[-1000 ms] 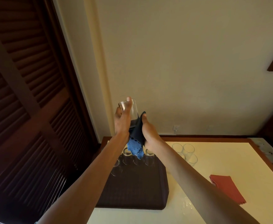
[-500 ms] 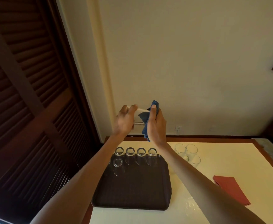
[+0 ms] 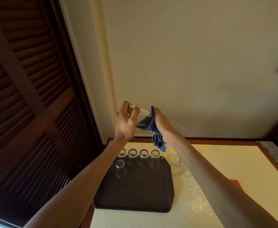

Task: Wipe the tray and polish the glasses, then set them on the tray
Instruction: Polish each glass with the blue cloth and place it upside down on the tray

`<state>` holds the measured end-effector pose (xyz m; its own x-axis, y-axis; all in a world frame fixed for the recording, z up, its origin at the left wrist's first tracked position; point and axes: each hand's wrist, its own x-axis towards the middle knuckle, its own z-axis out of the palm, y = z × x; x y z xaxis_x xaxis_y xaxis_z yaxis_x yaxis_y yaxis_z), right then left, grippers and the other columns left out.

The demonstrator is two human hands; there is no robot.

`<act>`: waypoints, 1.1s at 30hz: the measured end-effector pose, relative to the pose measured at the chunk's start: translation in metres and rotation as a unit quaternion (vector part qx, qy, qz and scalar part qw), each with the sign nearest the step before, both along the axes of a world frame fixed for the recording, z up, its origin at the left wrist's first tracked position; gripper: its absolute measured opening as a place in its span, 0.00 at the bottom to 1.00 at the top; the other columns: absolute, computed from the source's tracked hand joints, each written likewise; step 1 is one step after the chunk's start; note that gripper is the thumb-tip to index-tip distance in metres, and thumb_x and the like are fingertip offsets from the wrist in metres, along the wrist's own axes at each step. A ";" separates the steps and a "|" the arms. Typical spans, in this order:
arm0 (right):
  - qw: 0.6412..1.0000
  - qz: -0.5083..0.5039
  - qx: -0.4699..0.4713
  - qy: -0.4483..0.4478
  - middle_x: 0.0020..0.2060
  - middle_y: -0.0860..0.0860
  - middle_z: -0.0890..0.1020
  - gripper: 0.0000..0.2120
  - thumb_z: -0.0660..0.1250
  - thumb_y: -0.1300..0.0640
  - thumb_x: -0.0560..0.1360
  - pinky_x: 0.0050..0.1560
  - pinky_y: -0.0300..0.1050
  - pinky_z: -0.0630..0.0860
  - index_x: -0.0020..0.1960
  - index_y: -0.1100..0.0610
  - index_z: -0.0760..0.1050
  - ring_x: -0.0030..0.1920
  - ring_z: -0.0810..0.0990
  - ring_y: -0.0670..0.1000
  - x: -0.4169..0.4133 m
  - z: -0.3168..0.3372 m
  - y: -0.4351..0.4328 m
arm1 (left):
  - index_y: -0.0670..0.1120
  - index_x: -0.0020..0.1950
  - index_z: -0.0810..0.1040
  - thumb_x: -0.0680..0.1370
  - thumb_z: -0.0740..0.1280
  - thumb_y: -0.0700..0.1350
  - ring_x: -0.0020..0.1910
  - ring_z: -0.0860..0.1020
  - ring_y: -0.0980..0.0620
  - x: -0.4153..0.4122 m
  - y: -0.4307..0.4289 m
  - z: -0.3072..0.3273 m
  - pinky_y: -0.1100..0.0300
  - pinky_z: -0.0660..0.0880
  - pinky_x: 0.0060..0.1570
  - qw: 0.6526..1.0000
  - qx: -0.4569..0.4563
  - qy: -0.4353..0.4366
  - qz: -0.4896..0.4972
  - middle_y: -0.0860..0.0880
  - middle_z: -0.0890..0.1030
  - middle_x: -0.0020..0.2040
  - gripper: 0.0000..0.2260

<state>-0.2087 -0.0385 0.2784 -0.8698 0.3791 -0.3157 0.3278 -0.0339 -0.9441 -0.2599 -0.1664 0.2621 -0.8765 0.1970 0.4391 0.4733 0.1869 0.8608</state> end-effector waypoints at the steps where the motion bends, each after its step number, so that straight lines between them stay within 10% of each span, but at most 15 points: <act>1: 0.998 -0.016 0.042 0.039 0.40 0.56 0.79 0.24 0.48 0.40 0.84 0.43 0.45 0.76 0.47 0.57 0.72 0.39 0.78 0.53 0.001 -0.003 -0.005 | 0.41 0.48 0.73 0.72 0.60 0.65 0.34 0.72 0.53 -0.001 0.003 0.004 0.55 0.69 0.38 0.997 0.022 -0.076 -0.004 0.49 0.75 0.37 0.26; 5: 0.971 -0.078 0.135 0.184 0.37 0.55 0.79 0.21 0.50 0.45 0.86 0.31 0.35 0.74 0.49 0.61 0.72 0.34 0.78 0.49 0.005 -0.010 -0.014 | 0.43 0.47 0.77 0.71 0.60 0.64 0.35 0.72 0.50 -0.007 0.007 0.010 0.55 0.68 0.38 0.966 0.029 -0.256 -0.009 0.46 0.76 0.39 0.24; 10: 0.995 0.013 0.101 0.015 0.45 0.60 0.82 0.26 0.46 0.41 0.84 0.46 0.47 0.76 0.46 0.58 0.73 0.43 0.80 0.56 -0.002 0.002 -0.002 | 0.40 0.44 0.72 0.79 0.62 0.56 0.31 0.69 0.55 -0.002 0.001 0.003 0.59 0.67 0.34 0.999 0.017 -0.011 0.033 0.53 0.72 0.31 0.18; 13: 0.995 0.068 0.059 -0.038 0.46 0.63 0.83 0.26 0.47 0.40 0.84 0.35 0.42 0.78 0.51 0.60 0.73 0.37 0.82 0.54 -0.002 0.006 0.005 | 0.40 0.45 0.71 0.83 0.62 0.52 0.30 0.69 0.56 -0.002 -0.005 -0.008 0.62 0.65 0.31 0.994 0.026 0.103 0.014 0.55 0.71 0.30 0.15; 17: 0.986 0.026 0.164 0.026 0.44 0.60 0.81 0.30 0.45 0.40 0.85 0.51 0.51 0.77 0.48 0.63 0.73 0.43 0.80 0.57 -0.002 0.000 0.000 | 0.42 0.46 0.73 0.76 0.60 0.60 0.33 0.72 0.53 -0.005 0.006 -0.004 0.55 0.69 0.37 0.995 0.040 -0.088 0.010 0.51 0.75 0.36 0.20; 21: 0.960 0.005 0.254 0.116 0.46 0.66 0.80 0.26 0.46 0.45 0.85 0.43 0.55 0.77 0.52 0.66 0.71 0.41 0.80 0.61 -0.005 -0.010 -0.006 | 0.44 0.45 0.76 0.71 0.59 0.62 0.34 0.72 0.50 -0.010 0.007 0.001 0.54 0.68 0.39 0.962 0.051 -0.267 0.014 0.45 0.76 0.41 0.22; 29: 0.988 0.084 -0.096 -0.091 0.29 0.58 0.77 0.26 0.48 0.42 0.83 0.19 0.39 0.66 0.54 0.65 0.69 0.21 0.69 0.50 -0.004 -0.010 0.006 | 0.43 0.45 0.72 0.82 0.61 0.55 0.30 0.72 0.50 -0.013 -0.007 -0.024 0.56 0.68 0.32 0.992 -0.044 0.115 0.028 0.50 0.74 0.31 0.16; 33: 0.995 -0.011 0.095 0.035 0.35 0.57 0.79 0.27 0.46 0.43 0.86 0.36 0.44 0.75 0.44 0.60 0.73 0.36 0.80 0.54 -0.002 -0.026 -0.005 | 0.45 0.45 0.73 0.80 0.59 0.58 0.35 0.71 0.50 -0.009 0.007 -0.014 0.56 0.67 0.35 0.984 -0.023 -0.175 -0.010 0.47 0.73 0.37 0.17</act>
<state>-0.2104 -0.0431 0.2525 -0.8775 0.4462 -0.1755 0.2627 0.1411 -0.9545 -0.2686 -0.1590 0.2481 -0.9683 0.2282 0.1012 0.1531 0.2229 0.9628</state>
